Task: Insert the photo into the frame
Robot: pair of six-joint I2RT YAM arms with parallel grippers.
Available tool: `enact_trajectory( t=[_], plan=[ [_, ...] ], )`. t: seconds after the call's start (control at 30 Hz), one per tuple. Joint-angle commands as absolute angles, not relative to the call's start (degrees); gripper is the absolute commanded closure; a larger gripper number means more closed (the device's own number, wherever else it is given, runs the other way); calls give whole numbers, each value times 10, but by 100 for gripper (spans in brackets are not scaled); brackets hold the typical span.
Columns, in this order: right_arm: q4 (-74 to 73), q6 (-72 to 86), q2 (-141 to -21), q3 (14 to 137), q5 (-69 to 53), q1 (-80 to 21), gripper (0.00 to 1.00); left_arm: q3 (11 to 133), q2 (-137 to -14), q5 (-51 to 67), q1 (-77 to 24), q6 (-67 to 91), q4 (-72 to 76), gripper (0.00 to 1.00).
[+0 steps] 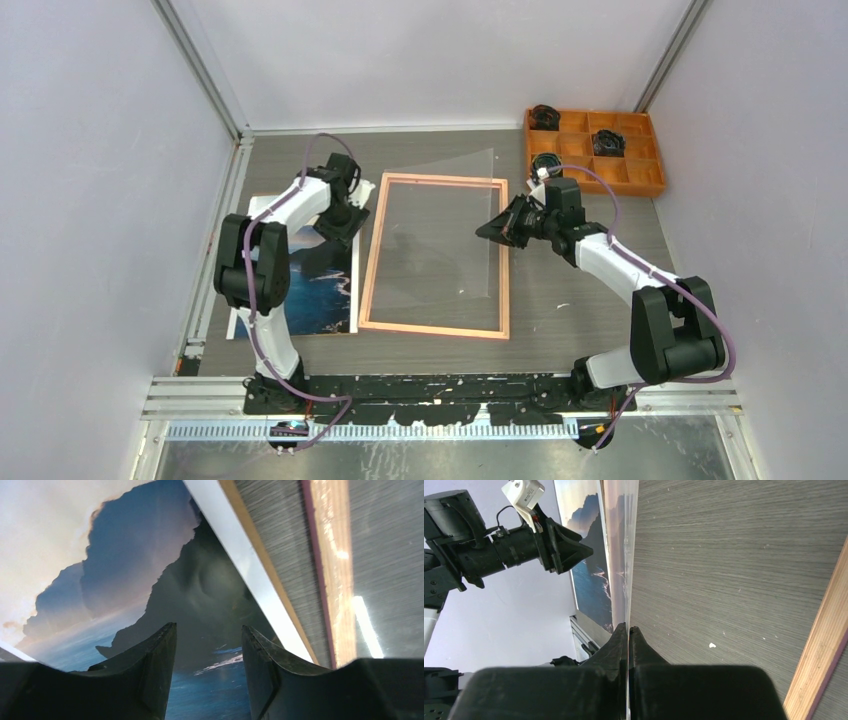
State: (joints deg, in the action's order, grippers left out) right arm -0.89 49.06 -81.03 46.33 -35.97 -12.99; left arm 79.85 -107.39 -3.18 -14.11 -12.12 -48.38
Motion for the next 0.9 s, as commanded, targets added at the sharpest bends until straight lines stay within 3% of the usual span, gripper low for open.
enact_trajectory(
  t=[0.0,0.87],
  plan=[
    [14,489,-786,448,-372,-129,99,795,-1079,-46,-154,-108,-446,48],
    [-37,452,-752,418,-323,-111,99,823,-1107,-65,-176,-110,-453,50]
  ],
)
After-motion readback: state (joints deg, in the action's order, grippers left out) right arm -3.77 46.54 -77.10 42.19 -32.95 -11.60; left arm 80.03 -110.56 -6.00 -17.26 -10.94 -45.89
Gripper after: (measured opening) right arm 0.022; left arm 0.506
